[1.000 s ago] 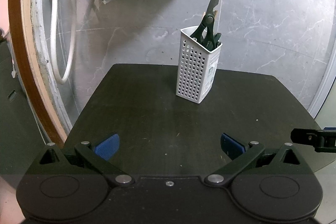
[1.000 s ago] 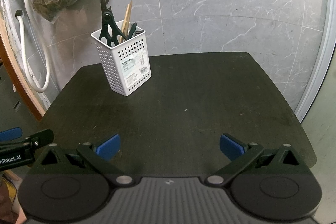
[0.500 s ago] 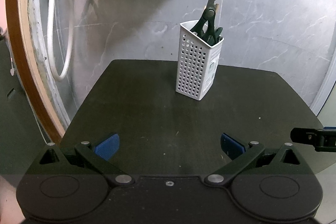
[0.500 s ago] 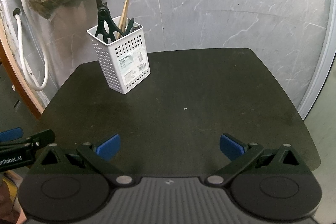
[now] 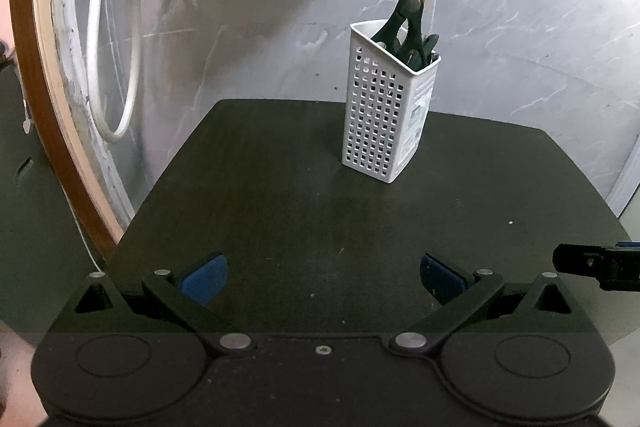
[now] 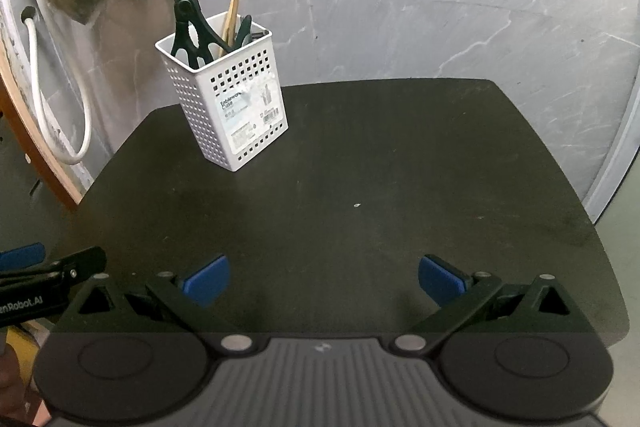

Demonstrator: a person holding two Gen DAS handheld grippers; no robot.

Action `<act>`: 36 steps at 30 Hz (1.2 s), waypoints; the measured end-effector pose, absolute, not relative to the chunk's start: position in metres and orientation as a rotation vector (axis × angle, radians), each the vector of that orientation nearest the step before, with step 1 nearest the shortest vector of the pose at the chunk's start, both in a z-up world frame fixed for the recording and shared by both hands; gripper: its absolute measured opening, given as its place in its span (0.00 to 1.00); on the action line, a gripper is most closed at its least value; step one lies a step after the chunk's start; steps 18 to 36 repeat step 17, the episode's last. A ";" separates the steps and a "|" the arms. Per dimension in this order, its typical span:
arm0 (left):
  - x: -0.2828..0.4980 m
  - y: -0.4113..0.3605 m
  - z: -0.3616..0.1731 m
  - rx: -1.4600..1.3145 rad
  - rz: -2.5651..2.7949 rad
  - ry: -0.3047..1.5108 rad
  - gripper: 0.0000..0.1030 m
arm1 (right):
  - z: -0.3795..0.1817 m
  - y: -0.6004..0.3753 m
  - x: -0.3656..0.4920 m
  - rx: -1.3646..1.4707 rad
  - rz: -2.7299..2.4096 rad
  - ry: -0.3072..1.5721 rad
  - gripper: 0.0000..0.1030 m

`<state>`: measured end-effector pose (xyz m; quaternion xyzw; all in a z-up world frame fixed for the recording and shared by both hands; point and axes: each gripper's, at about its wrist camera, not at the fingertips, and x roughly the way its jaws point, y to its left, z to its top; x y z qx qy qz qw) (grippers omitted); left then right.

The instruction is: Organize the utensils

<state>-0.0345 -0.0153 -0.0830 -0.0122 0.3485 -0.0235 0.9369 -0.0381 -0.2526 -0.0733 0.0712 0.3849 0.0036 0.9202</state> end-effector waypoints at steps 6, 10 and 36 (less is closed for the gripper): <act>-0.027 -0.022 -0.087 -0.023 -0.023 0.728 0.99 | -0.080 -0.261 -0.023 0.146 0.038 0.813 1.00; -0.023 -0.028 -0.089 -0.020 -0.002 0.736 0.99 | -0.083 -0.268 -0.013 0.144 0.063 0.826 1.00; -0.015 -0.036 -0.092 -0.030 0.042 0.755 0.99 | -0.088 -0.278 0.003 0.130 0.103 0.842 1.00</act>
